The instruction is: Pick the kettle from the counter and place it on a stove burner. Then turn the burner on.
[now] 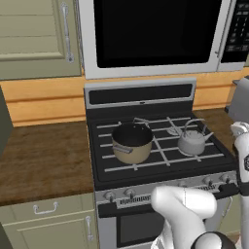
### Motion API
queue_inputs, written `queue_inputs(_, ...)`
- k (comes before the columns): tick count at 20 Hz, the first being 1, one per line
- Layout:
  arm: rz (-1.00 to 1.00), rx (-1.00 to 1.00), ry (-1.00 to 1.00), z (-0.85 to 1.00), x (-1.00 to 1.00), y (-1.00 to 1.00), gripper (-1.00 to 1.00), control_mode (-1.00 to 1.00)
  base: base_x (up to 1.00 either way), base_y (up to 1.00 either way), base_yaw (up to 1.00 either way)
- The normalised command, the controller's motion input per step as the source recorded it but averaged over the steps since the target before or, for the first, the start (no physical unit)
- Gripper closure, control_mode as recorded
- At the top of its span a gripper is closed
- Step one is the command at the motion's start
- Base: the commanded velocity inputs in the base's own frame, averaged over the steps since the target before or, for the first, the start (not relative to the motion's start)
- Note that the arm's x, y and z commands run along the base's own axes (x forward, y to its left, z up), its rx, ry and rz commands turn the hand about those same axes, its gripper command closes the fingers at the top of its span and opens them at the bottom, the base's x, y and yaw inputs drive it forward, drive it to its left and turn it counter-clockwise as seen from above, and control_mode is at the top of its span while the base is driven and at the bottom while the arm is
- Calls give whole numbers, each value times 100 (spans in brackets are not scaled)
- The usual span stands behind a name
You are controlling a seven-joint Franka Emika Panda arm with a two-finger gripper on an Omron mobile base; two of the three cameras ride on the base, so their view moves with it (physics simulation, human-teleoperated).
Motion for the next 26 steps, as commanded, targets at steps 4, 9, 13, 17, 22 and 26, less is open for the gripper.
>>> queue_inputs(4,33,-39,-10,-73,-100,-59,-100,-100,0,0,0)
queue_inputs(9,43,-54,-3,-88,-94,-17,-100,-100,0,0,0)
queue_inputs(13,20,-43,0,-69,-30,17,-100,-100,0,0,0)
queue_inputs(17,13,-33,-13,-34,0,21,-100,-100,0,0,0)
queue_inputs(22,9,-22,-22,-14,7,0,-100,-100,0,0,0)
queue_inputs(26,7,-4,-10,-2,18,-17,-100,-100,0,0,0)
